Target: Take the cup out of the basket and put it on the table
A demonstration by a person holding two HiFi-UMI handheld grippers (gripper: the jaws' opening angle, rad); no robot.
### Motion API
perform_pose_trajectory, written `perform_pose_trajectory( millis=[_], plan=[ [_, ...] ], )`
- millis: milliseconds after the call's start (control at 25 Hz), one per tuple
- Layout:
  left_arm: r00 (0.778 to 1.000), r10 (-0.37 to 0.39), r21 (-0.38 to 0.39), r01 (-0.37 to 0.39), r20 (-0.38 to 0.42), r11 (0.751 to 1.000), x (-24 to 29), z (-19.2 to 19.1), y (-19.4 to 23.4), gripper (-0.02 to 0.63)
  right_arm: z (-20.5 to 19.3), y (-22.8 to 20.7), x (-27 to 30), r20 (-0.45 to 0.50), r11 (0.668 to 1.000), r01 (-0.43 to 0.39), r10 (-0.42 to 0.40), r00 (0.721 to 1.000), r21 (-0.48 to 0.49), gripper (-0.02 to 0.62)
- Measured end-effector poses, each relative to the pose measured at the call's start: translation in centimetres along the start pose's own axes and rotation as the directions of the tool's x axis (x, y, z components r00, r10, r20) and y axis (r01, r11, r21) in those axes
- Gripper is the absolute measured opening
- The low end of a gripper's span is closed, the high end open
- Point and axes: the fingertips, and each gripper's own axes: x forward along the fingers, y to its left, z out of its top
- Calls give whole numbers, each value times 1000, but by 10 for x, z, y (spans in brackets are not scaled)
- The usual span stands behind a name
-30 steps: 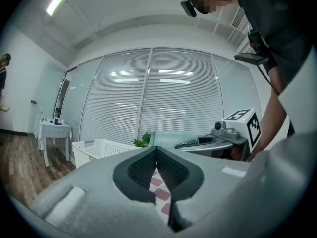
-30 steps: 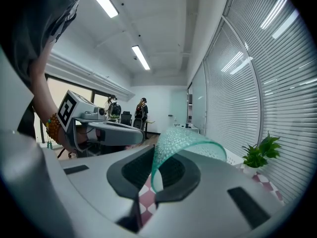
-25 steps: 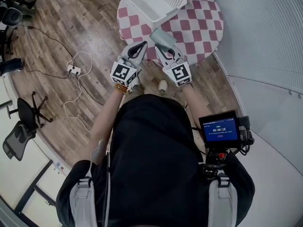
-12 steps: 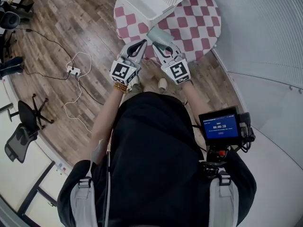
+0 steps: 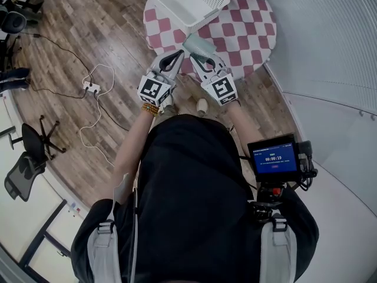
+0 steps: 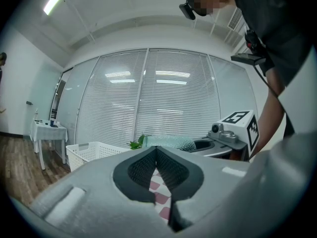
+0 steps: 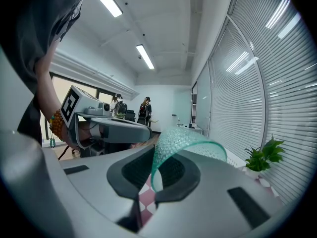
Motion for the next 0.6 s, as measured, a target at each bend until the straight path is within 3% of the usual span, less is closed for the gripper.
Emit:
perform_pose_trajectory(
  millis=[600],
  plan=[
    [1000,-12,12,12,-3,1000,2,0,1,5,1,-2,2,-2,1000,3,-3,1000,1,21]
  ],
)
